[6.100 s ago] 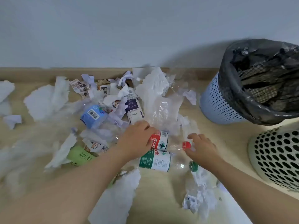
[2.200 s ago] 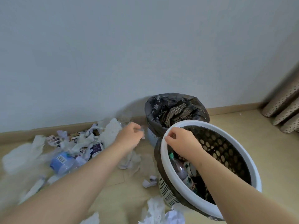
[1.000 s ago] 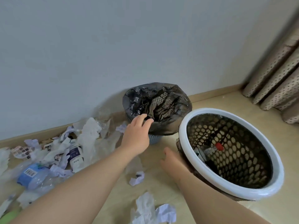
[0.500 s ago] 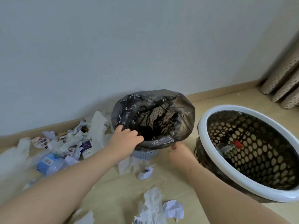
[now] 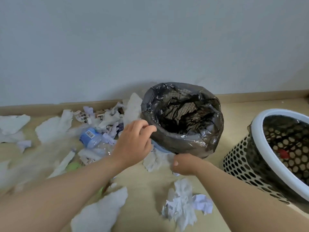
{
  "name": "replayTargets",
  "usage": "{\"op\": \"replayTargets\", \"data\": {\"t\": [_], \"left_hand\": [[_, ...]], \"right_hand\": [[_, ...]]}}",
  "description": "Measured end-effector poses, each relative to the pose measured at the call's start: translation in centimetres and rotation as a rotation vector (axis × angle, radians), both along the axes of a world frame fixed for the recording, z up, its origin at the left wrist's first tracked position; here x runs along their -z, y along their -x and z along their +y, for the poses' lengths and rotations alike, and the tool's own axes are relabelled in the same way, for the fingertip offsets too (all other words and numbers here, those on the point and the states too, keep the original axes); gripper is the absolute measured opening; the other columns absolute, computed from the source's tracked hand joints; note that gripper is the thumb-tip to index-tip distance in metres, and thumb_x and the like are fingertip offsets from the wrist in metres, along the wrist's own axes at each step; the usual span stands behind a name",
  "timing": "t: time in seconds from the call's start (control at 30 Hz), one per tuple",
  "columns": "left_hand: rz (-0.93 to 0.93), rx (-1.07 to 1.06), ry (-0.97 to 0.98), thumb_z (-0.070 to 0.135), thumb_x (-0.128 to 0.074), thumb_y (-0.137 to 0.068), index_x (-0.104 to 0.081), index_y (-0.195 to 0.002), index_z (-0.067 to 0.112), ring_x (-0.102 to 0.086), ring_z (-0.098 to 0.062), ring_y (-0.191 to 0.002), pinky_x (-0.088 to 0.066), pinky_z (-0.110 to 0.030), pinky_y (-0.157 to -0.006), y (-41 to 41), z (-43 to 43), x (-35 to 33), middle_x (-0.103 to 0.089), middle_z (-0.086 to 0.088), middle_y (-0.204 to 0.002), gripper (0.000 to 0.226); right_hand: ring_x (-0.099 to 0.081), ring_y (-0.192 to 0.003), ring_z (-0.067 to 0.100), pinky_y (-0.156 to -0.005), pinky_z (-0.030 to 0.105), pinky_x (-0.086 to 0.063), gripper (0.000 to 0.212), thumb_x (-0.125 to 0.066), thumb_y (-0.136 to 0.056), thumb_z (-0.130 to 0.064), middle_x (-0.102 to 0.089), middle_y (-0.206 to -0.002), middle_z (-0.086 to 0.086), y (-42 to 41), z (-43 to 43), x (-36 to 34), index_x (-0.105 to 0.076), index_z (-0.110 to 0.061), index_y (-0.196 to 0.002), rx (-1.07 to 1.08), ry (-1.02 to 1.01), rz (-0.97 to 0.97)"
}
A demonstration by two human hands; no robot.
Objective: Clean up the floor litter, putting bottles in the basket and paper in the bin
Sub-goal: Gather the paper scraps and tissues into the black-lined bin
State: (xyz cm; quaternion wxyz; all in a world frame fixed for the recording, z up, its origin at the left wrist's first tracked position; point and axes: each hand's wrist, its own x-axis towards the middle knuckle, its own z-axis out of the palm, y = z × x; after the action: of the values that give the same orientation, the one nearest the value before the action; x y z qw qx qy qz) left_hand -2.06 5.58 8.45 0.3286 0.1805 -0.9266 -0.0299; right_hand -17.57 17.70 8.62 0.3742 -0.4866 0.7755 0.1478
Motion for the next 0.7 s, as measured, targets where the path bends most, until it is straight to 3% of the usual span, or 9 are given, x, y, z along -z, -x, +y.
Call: {"op": "replayTargets", "data": {"t": [0.1, 0.17, 0.27, 0.37, 0.47, 0.6, 0.7], "left_hand": [[0.002, -0.041, -0.04, 0.014, -0.043, -0.073, -0.046, -0.098, 0.017, -0.039, -0.019, -0.079, -0.048, -0.031, -0.068, -1.2, 1.8, 2.8, -0.038, -0.002, -0.094, 0.026], [-0.067, -0.053, -0.086, 0.011, -0.042, -0.069, -0.046, -0.099, 0.018, -0.041, -0.019, -0.077, -0.046, -0.03, -0.065, -1.2, 3.9, 4.3, -0.038, -0.001, -0.093, 0.031], [-0.283, -0.065, -0.286, 0.007, -0.049, -0.064, -0.054, -0.098, 0.017, -0.054, -0.024, -0.072, -0.047, -0.033, -0.059, -1.1, 8.3, 5.4, -0.049, -0.003, -0.093, 0.036], [-0.636, -0.214, -0.607, 0.009, -0.043, -0.084, -0.048, -0.116, 0.014, -0.052, -0.028, -0.099, -0.045, -0.036, -0.077, -1.9, 10.6, 6.7, -0.044, -0.005, -0.118, 0.033], [-0.912, -0.104, -0.779, 0.012, -0.039, -0.09, -0.041, -0.129, 0.019, -0.048, -0.026, -0.11, -0.041, -0.034, -0.083, -2.5, 11.0, 7.9, -0.041, -0.005, -0.128, 0.04], [-0.965, -0.185, -1.018, 0.015, -0.039, -0.092, -0.039, -0.132, 0.019, -0.052, -0.026, -0.108, -0.042, -0.032, -0.083, -2.8, 11.5, 9.0, -0.042, -0.005, -0.128, 0.04], [-0.875, -0.316, -0.864, 0.014, -0.038, -0.09, -0.041, -0.127, 0.017, -0.054, -0.025, -0.101, -0.045, -0.036, -0.08, -2.0, 12.7, 8.6, -0.046, -0.004, -0.121, 0.037]], "right_hand": [[-0.039, -0.061, 0.017, -0.055, 0.03, -0.033, 0.029, -0.045, -0.092, -0.026, -0.044, -0.073, 0.004, -1.9, -0.6, 1.3, -0.04, -0.013, -0.067, -0.006, 0.009, 0.028], [-0.052, -0.08, 0.022, -0.069, 0.032, -0.042, 0.018, -0.043, -0.093, -0.025, -0.056, -0.094, 0.007, -3.1, 0.0, 2.9, -0.055, -0.011, -0.09, 0.114, 0.093, 0.001], [-0.048, -0.115, 0.024, -0.093, 0.034, -0.037, 0.035, -0.042, -0.092, -0.021, -0.048, -0.13, 0.003, -5.4, 3.8, 5.6, -0.048, -0.02, -0.127, 0.339, 0.22, 0.101], [-0.038, -0.123, 0.023, -0.099, 0.033, -0.028, 0.044, -0.04, -0.093, -0.023, -0.042, -0.137, -0.001, -6.0, 7.4, 7.1, -0.038, -0.027, -0.137, 0.416, 0.244, 0.214], [-0.041, -0.118, 0.022, -0.093, 0.032, -0.034, 0.04, -0.037, -0.094, -0.021, -0.042, -0.131, 0.002, -5.0, 8.4, 7.2, -0.04, -0.025, -0.134, 0.557, 0.258, 0.176], [-0.037, -0.119, 0.023, -0.091, 0.034, -0.036, 0.049, -0.039, -0.087, -0.005, -0.037, -0.129, 0.002, -5.3, 9.5, 7.9, -0.039, -0.027, -0.131, 0.607, 0.109, 0.188], [-0.028, -0.127, 0.023, -0.089, 0.035, -0.036, 0.06, -0.044, -0.084, -0.004, -0.019, -0.142, -0.001, -4.4, 10.8, 8.4, -0.031, -0.036, -0.134, 0.594, 0.018, 0.269]]}}
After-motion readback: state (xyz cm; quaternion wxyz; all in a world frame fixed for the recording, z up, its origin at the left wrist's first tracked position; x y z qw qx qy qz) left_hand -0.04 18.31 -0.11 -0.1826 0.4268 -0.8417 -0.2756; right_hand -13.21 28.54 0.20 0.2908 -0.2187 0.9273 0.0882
